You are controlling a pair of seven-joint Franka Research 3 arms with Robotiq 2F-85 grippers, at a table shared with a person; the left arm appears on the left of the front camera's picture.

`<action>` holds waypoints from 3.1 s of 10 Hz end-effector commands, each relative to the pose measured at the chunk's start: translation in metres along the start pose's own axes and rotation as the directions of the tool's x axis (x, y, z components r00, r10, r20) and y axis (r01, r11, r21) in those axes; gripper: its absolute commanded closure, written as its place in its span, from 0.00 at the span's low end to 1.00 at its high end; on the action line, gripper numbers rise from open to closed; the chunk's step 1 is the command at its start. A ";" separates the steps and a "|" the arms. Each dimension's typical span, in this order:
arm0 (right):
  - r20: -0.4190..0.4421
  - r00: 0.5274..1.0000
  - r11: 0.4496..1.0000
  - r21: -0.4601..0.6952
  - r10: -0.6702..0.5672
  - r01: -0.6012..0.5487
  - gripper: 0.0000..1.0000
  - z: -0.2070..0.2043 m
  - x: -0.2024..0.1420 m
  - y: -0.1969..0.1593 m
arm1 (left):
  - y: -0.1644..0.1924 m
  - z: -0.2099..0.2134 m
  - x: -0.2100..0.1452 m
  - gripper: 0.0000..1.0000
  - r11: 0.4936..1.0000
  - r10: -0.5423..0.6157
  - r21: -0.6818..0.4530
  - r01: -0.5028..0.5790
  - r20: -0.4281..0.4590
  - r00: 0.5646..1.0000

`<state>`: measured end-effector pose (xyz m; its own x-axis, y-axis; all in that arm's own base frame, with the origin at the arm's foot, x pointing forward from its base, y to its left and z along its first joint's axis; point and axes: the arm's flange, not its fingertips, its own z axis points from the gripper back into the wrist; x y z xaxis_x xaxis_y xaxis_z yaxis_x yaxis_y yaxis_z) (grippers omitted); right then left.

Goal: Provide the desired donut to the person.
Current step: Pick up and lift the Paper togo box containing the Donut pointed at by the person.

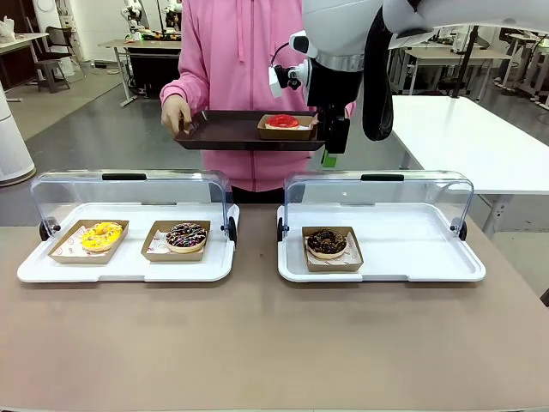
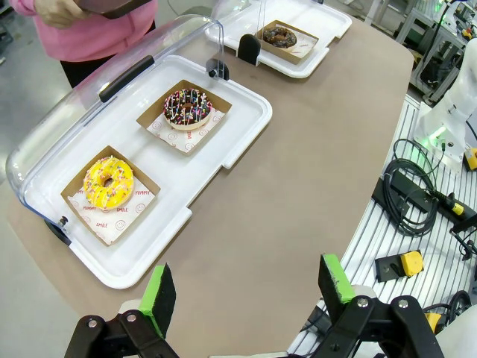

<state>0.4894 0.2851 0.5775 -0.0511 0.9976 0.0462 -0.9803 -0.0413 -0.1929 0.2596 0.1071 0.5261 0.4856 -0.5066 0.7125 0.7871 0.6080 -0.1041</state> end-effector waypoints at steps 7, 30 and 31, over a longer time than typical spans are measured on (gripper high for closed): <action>0.149 0.989 0.999 0.054 -0.011 0.003 0.00 0.014 -0.038 0.011 | 0.002 0.001 -0.002 0.00 1.000 -0.017 -0.012 0.017 0.012 1.000; 0.673 0.596 0.769 -0.061 -0.439 0.636 0.00 -0.007 -0.304 0.177 | 0.002 0.001 -0.002 0.00 1.000 -0.017 -0.012 0.017 0.012 1.000; 0.674 0.598 0.771 -0.067 -0.434 0.634 0.00 -0.007 -0.303 0.177 | 0.002 0.001 -0.002 0.00 1.000 -0.017 -0.012 0.017 0.012 1.000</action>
<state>0.3494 -0.0292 0.5468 0.3010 0.5811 0.7562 -0.7698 0.6160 -0.1670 0.2594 0.1075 0.5262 0.4863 -0.5060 0.7124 0.7863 0.6090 -0.1042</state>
